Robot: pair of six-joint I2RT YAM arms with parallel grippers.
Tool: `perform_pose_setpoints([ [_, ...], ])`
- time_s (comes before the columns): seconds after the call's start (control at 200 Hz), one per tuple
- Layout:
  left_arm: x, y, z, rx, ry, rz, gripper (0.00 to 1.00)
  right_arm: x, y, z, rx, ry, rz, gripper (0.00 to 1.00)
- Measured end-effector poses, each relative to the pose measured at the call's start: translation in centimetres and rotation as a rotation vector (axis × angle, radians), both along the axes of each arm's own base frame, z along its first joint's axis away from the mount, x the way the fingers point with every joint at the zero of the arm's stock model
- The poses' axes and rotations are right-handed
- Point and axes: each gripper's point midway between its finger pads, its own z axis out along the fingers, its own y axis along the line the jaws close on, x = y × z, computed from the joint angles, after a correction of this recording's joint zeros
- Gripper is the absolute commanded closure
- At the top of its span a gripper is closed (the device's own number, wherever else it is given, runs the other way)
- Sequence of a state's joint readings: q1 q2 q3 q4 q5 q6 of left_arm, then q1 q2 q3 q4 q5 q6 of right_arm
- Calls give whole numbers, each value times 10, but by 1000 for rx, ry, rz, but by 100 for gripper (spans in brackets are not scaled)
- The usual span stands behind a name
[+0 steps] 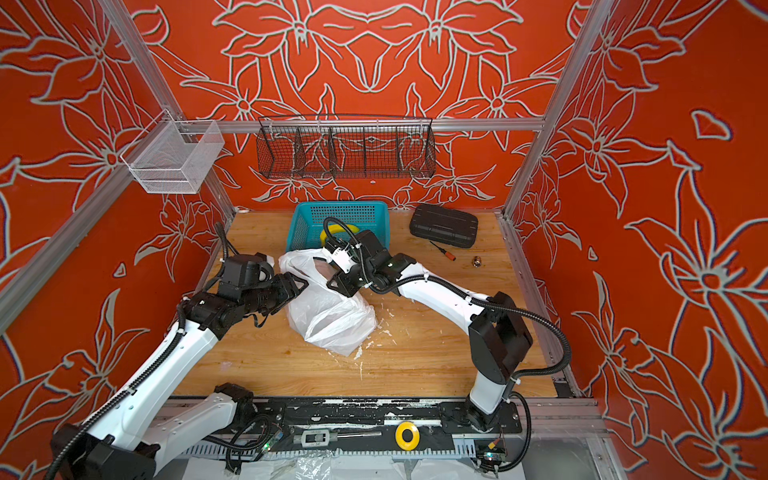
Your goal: Untie the knot of the plastic bag and take out the fruit
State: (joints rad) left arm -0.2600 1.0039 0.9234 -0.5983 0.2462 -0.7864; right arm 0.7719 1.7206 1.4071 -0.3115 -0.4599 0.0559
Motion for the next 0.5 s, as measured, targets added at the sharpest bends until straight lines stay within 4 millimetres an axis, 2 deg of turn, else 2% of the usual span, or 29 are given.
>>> perform_pose_setpoints([
  [0.06,2,-2,-4,3,11,-5,31,0,1,-1,3,8,-1,91],
  [0.16,4,-6,-10,7,29,-16,31,-1,2,2,11,12,4,100],
  [0.325,7,-11,-15,12,41,-27,31,-1,3,4,24,23,-5,100],
  [0.5,13,-16,-21,16,52,-34,31,0,3,16,70,11,-29,100],
])
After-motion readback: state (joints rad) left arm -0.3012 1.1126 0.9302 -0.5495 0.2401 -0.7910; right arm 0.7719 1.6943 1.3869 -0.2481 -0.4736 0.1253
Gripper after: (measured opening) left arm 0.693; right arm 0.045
